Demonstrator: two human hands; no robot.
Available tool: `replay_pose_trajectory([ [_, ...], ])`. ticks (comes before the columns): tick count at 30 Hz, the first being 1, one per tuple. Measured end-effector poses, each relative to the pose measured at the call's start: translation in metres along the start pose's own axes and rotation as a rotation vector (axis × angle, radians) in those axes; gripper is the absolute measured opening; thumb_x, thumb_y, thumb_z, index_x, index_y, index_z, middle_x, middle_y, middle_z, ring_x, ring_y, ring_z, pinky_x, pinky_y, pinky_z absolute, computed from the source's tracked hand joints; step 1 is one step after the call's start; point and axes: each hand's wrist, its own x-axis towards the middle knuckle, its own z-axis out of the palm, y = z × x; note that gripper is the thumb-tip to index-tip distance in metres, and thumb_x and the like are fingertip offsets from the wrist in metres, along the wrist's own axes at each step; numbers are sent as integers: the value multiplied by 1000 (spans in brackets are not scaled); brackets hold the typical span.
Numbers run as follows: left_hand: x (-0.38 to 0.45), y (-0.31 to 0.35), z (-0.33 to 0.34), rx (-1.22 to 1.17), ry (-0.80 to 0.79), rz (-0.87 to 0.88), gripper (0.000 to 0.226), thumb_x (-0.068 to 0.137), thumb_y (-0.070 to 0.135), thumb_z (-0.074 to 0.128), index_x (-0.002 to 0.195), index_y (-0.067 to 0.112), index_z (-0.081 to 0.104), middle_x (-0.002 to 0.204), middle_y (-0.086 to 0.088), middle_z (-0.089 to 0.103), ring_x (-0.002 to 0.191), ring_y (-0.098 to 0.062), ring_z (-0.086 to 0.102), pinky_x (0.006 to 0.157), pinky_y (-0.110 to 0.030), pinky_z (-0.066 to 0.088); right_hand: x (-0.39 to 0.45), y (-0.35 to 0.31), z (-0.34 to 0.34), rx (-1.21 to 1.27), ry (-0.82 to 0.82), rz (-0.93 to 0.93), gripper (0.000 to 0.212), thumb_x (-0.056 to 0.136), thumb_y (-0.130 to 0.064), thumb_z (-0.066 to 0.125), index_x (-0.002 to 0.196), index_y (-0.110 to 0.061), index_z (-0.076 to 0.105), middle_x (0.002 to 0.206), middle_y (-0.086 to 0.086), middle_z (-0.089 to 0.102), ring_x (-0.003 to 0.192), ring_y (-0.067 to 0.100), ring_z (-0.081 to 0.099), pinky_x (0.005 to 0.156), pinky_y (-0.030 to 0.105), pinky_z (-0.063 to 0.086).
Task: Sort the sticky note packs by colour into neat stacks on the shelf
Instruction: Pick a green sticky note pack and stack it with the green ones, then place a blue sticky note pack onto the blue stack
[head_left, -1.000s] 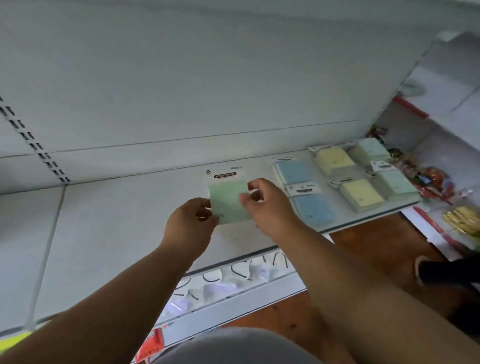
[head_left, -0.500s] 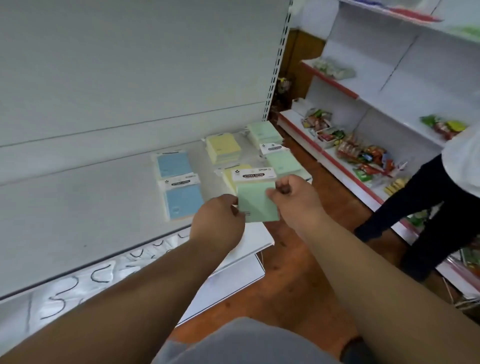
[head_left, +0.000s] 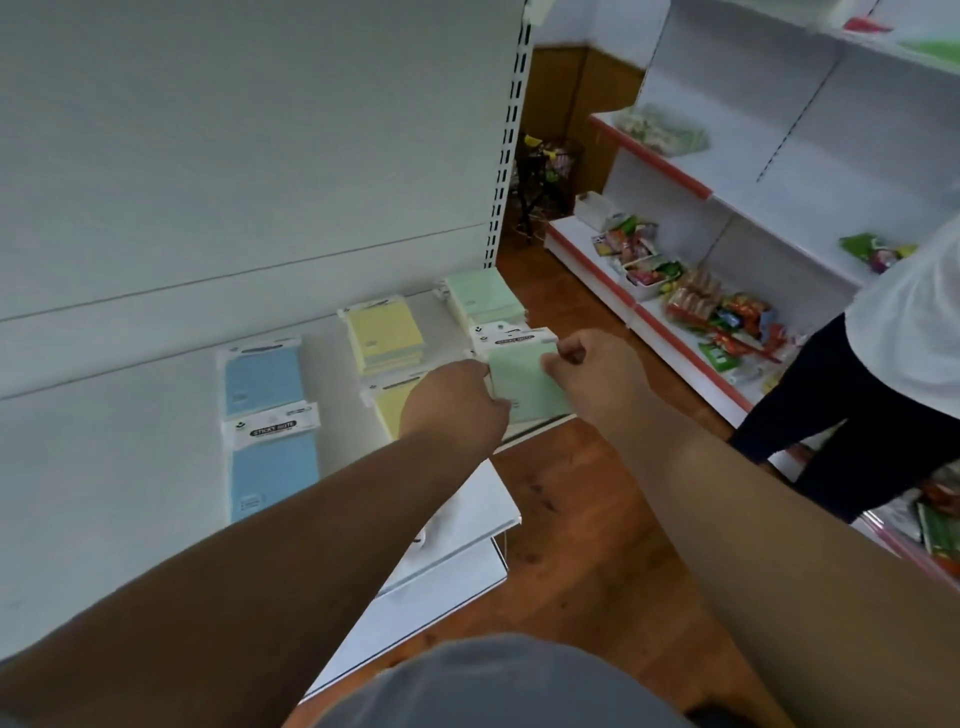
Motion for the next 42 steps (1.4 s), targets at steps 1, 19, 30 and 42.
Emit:
replay_pose_trajectory([
  [1, 6, 3, 3, 15, 12, -10, 39, 80, 36, 62, 117, 22, 64, 118, 0, 65, 107, -23, 60, 83, -29, 46, 10, 3, 1, -4, -13, -8, 34, 88, -41, 63, 113, -17, 63, 101, 0, 63, 86, 14, 55, 74, 26, 43],
  [19, 25, 32, 46, 151, 126, -371, 23, 85, 27, 53, 103, 22, 66, 103, -1, 68, 93, -23, 60, 69, -26, 38, 72, 27, 11, -197, -143, -378, 25, 87, -40, 62, 85, -21, 45, 75, -4, 48, 68, 18, 46, 53, 28, 29],
  [30, -48, -28, 3, 85, 306, -462, 28, 85, 35, 51, 111, 34, 63, 99, 11, 67, 93, -17, 62, 70, -25, 43, 7, -49, 51, 61, -290, -596, 21, 84, -37, 61, 73, -25, 48, 67, -6, 55, 63, 14, 52, 51, 28, 38],
  [42, -104, -184, -109, -19, 298, -475, 28, 85, 30, 50, 109, 33, 65, 100, 9, 68, 86, -14, 61, 76, -25, 47, -89, -170, 153, 88, -295, -481, 16, 86, -31, 58, 75, -20, 54, 74, -3, 61, 72, 22, 57, 60, 29, 38],
])
